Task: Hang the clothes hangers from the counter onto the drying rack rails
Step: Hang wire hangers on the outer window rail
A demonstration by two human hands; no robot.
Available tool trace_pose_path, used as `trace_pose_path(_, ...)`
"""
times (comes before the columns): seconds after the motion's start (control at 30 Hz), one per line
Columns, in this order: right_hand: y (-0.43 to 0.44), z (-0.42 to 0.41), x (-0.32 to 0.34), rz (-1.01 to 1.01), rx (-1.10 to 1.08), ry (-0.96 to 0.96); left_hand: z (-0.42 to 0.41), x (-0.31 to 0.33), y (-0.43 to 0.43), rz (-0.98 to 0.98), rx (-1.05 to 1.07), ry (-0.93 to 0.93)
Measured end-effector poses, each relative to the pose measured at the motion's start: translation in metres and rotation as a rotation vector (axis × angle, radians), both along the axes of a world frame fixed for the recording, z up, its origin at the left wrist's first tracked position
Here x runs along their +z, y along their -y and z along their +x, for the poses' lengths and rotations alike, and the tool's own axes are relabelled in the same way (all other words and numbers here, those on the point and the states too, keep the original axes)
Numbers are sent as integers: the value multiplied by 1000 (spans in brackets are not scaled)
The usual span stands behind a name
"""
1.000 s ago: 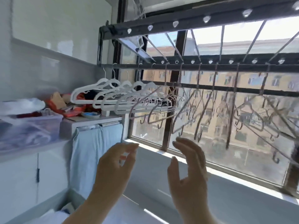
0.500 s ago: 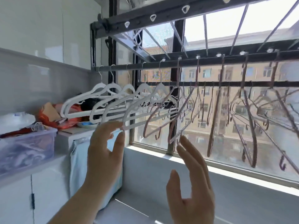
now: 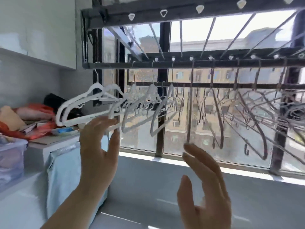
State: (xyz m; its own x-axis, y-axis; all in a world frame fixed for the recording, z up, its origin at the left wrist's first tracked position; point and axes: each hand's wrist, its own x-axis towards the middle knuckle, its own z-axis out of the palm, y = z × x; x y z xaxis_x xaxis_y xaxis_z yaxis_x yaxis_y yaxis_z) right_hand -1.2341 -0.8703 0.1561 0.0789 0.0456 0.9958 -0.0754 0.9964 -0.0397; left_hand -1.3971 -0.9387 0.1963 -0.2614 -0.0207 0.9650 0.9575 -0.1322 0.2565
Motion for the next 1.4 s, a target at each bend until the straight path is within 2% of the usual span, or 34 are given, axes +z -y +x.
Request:
trace_pose_path(0.1, 9, -35, 0, -93, -31, 39, -27, -1, 8, -1, -95, 124)
trace_pose_path(0.3, 17, -84, 18, -403, -61, 49, -51, 4, 7, -194, -288, 339)
trace_pose_path(0.5, 7, -98, 36, -590, -175, 65, -60, 5, -5, -302, -385, 338)
trace_pose_path(0.9, -5, -111, 47, -597, -256, 38, -63, 3, -11, -342, -405, 336)
trace_pose_path(1.4, -4, -82, 51, -650, -301, -15, -57, 5, -10, -364, -419, 351)
